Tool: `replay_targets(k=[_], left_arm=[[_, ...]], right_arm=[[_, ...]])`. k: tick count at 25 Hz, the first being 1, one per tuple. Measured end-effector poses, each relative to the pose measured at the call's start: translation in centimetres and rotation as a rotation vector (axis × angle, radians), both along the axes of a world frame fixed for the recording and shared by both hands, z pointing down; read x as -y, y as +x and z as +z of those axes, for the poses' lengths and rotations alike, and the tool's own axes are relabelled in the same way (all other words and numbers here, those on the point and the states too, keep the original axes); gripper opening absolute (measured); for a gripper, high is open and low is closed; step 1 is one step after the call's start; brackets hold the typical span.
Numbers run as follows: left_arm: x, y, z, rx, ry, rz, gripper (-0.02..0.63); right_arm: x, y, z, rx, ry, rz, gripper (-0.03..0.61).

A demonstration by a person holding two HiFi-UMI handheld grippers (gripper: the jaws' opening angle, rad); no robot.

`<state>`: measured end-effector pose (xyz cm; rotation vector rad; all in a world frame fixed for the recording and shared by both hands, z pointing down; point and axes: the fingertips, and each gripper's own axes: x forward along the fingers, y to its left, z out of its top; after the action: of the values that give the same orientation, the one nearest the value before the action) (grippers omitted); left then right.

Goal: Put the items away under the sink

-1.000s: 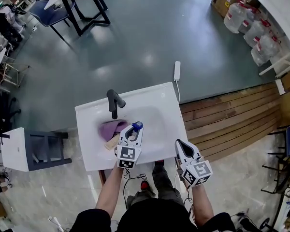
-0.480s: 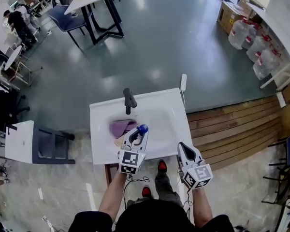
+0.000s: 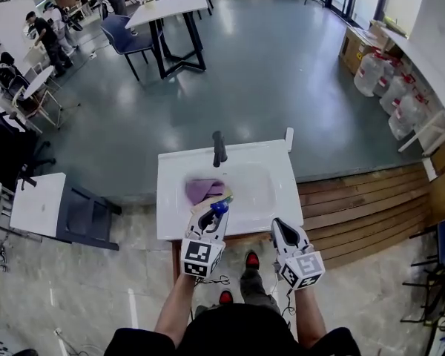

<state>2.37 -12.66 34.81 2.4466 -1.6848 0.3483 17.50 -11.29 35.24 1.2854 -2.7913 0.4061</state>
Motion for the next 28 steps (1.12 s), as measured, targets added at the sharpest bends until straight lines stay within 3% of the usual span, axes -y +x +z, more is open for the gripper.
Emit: replay_targets(k=[12,28], left_arm=[[-10.5,-3.3,-2.6,-0.022,0.046,-0.022,0.074],[-19.7,-3.0,-0.7,-0.06,0.028,-0.005,0.075]], right_arm=[[-8.3,-4.3,-2.4,0.001,0.057,-0.042,0.031],[-16.6,-6.2,-1.2,-0.08,0.031,-0.071,0.031]])
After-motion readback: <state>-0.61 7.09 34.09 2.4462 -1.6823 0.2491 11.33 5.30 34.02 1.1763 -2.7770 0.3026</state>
